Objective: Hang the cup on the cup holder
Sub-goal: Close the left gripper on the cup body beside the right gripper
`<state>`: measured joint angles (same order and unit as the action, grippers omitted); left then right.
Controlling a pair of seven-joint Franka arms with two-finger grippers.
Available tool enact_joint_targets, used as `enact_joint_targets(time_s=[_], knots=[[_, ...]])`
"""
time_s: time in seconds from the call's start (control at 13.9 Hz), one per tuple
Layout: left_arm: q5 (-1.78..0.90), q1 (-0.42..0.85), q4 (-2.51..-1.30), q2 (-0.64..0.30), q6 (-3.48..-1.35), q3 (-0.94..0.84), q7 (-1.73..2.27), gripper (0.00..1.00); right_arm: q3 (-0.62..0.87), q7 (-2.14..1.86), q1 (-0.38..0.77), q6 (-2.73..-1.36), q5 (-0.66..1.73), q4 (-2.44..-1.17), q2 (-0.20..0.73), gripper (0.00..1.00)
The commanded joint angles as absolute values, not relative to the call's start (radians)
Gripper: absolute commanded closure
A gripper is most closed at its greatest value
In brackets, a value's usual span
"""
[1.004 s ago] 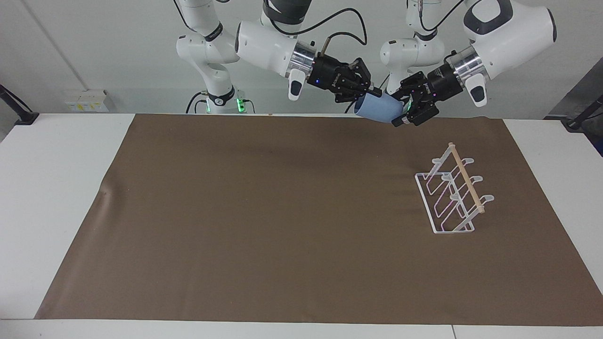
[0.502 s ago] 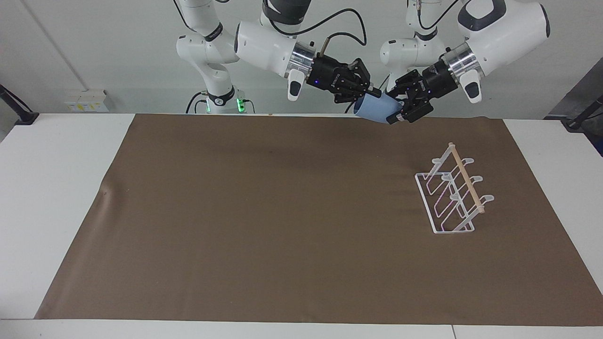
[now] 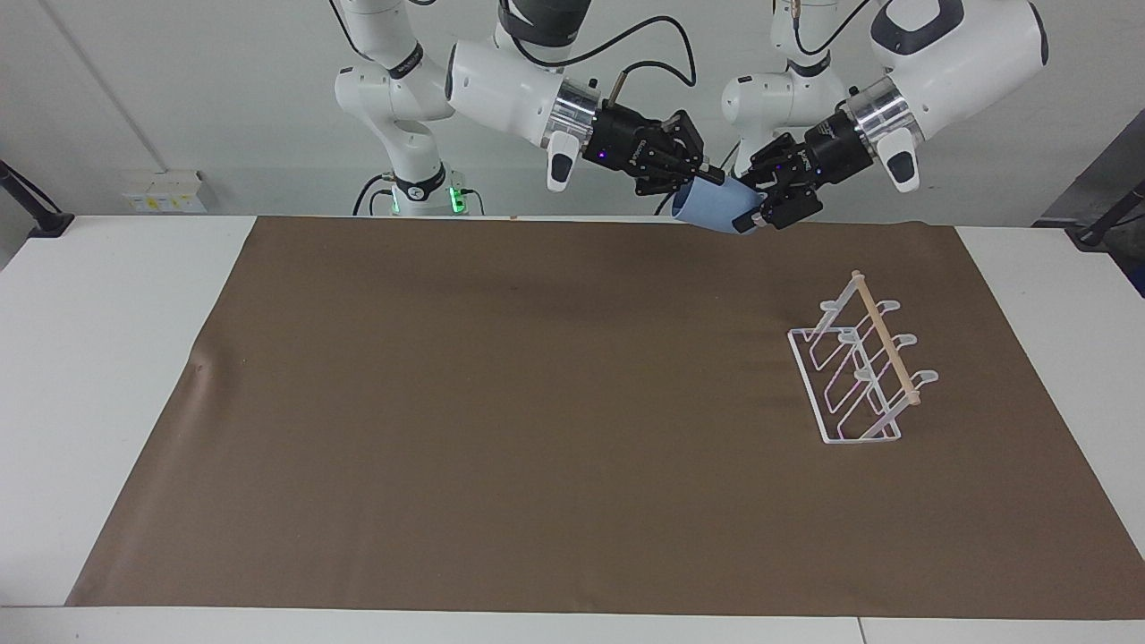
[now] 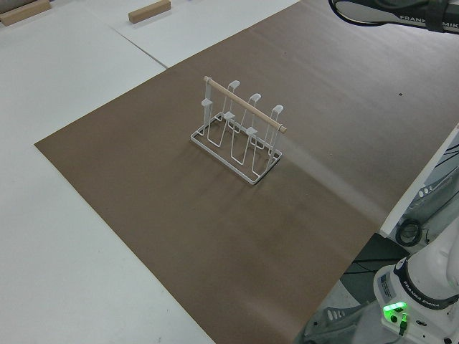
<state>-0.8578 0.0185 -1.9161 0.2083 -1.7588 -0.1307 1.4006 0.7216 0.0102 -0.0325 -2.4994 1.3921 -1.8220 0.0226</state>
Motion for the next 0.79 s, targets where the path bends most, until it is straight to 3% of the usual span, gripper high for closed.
enact_joint_targets(time_s=[0.0,0.07,0.14,0.43,0.72], knots=[[-0.857,0.018,-1.942,0.238,-1.759,-0.124,1.424,1.0,0.736,0.028,-0.051,-2.505,1.402,-1.819,0.017,0.79],[-0.856,0.017,-1.944,0.238,-1.761,-0.123,1.424,1.0,0.736,0.028,-0.049,-2.507,1.402,-1.819,0.015,0.29],[-0.854,0.015,-1.944,0.238,-1.763,-0.123,1.424,1.0,0.736,0.026,-0.049,-2.507,1.402,-1.821,0.015,0.0],[-0.812,0.014,-1.942,0.236,-1.772,-0.12,1.414,1.0,0.735,0.023,-0.049,-2.508,1.401,-1.821,0.015,0.0],[-0.576,0.032,-1.93,0.227,-1.807,-0.132,1.425,1.0,0.727,0.015,-0.06,-2.508,1.37,-1.841,0.011,0.0]])
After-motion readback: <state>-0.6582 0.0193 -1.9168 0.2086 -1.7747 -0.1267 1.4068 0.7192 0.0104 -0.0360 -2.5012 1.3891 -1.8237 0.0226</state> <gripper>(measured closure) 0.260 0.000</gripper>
